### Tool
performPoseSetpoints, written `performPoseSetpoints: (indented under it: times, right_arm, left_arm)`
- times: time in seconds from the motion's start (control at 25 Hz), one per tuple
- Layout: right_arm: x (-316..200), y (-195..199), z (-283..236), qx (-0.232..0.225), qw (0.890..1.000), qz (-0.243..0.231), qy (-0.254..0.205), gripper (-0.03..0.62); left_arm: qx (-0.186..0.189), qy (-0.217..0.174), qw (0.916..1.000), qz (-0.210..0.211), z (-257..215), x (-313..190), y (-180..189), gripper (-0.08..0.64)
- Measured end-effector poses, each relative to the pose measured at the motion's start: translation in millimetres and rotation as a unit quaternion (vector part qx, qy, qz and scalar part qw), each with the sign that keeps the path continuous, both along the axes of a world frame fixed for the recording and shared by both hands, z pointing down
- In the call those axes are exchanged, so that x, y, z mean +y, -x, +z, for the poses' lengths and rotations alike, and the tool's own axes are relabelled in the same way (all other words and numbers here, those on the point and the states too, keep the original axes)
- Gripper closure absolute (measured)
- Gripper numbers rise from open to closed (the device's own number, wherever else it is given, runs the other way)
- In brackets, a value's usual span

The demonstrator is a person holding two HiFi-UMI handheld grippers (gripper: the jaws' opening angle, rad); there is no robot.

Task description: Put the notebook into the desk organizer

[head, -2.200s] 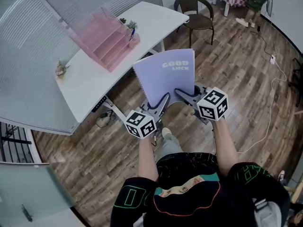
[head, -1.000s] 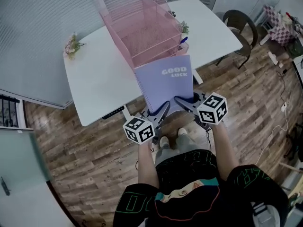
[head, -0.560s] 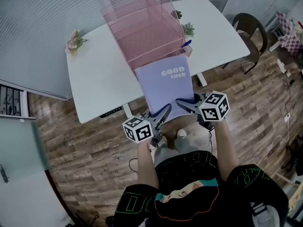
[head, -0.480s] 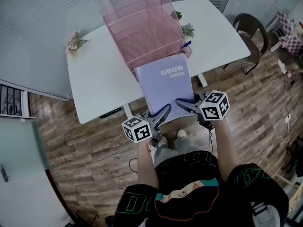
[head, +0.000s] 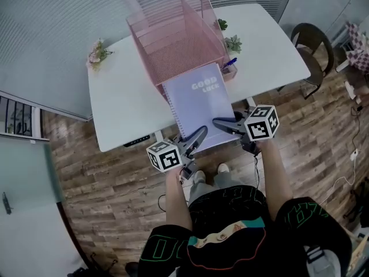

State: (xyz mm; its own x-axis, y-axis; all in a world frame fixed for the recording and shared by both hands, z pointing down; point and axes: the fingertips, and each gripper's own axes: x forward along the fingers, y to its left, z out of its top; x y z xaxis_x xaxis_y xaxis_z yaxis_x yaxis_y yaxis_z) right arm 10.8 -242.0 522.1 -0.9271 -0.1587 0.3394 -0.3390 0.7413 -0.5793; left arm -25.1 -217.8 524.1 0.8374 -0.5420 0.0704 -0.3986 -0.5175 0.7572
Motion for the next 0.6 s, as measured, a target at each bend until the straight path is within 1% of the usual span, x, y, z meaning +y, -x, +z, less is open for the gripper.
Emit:
performPoseSetpoints:
  times: [0.16,0.28,0.36,0.48,0.6]
  right_arm:
    - [-12.1,2.9,-5.5,-0.037,0.999,0.000,0.024,0.502]
    - [-23.5,6.6,-11.4,-0.059,0.998,0.006,0.033,0.499]
    - [-32.3,9.4,-15.8,-0.071,0.997,0.011,0.035,0.499]
    - [-43.5,10.1,-20.2,-0.069,0.997,0.019,0.027,0.482]
    - [-50.3,7.9,-23.5,-0.045,0.998,0.032,-0.004,0.453]
  left_arm:
    - [0.024,0.018,0.9996,0.000,-4.0,-9.3,2.5,0.489]
    - [0.030,0.018,0.9994,-0.001,-10.4,-18.7,6.5,0.483]
    - [0.045,0.019,0.9988,-0.003,-16.0,-27.1,8.7,0.482]
    - [0.066,0.025,0.9974,-0.008,-22.6,-37.9,8.6,0.480]
    - [0.068,0.028,0.9972,-0.002,-25.6,-44.9,7.8,0.476]
